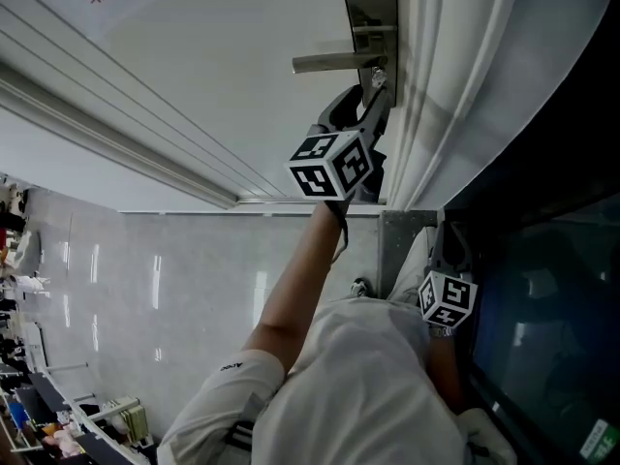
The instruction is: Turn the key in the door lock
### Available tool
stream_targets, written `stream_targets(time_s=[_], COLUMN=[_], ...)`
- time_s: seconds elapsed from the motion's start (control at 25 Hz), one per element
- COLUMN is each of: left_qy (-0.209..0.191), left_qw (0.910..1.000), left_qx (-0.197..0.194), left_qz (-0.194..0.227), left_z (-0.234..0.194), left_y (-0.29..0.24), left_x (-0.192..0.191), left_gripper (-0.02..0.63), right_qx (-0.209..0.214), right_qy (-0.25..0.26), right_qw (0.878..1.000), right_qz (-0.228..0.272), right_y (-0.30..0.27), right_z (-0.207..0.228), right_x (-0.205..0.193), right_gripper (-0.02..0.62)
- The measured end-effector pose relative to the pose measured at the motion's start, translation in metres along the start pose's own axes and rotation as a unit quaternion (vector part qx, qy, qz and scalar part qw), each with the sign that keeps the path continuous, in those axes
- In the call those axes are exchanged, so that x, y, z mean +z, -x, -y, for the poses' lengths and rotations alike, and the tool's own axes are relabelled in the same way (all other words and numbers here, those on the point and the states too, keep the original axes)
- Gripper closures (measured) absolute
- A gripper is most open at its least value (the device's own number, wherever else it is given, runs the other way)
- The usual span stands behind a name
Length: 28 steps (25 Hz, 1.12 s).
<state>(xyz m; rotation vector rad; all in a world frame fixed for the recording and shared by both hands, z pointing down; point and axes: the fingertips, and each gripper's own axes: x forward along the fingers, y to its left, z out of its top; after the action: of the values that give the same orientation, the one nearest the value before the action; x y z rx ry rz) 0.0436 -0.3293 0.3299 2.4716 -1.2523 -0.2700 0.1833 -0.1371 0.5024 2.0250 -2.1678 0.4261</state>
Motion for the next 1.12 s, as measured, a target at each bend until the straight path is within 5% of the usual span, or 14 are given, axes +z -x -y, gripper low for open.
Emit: stream_targets(time_s=[0.08,0.2,0.24,0.36,0.4,0.48,0.64,1.0,1.12], left_qy=[0.128,0.258,0.306,0.460,0.489,0.523,0.603,0.651,0.659], left_qw=[0.9913,0.9635,0.9478,0.8769,0.8595,0.8371,0.7782,0.7368,0.7315], left_qx=[-0.021,-0.053,-0.067,-0.103,-0.108,-0.120,-0.128,-0.131,-0.119], left_qz=[0.023,0.051,0.061,0.093,0.101,0.109,0.120,0.126,0.129], left_z=[-0.004,-0.003,-0.003,-0.008,-0.009,-0.009,-0.015,-0.014,-0.018], left_y=[0.001,0.000,-0.001,-0.004,-0.006,-0.008,-0.016,-0.027,-0.028], left_x=[0.001,0.002,0.002,0.000,0.000,0.001,-0.004,-0.004,-0.002], left_gripper=[0.422,0.422,0.422,0.422,0.422,0.422,0.422,0.423,0.505], right_qx=[0.003,0.004,0.004,0.001,0.000,-0.001,-0.008,-0.012,-0.012], right_qy=[0.003,0.007,0.008,0.010,0.011,0.011,0.009,0.009,0.010], right_qw=[1.000,1.000,1.000,1.000,1.000,1.000,1.000,1.000,1.000], right_qz=[-0.003,-0.005,-0.006,-0.007,-0.008,-0.008,-0.009,-0.013,-0.015], right_y=[0.000,-0.001,-0.002,-0.002,-0.002,-0.004,-0.005,-0.010,-0.012], right_z=[-0.003,-0.006,-0.006,-0.006,-0.006,-0.006,-0.002,0.000,0.000], right_x=[-0.001,-0.002,-0.002,-0.003,-0.003,-0.002,-0.002,-0.004,-0.004], right_gripper=[0.594,0.594,0.594,0.594,0.594,0.594,0.594,0.594,0.594])
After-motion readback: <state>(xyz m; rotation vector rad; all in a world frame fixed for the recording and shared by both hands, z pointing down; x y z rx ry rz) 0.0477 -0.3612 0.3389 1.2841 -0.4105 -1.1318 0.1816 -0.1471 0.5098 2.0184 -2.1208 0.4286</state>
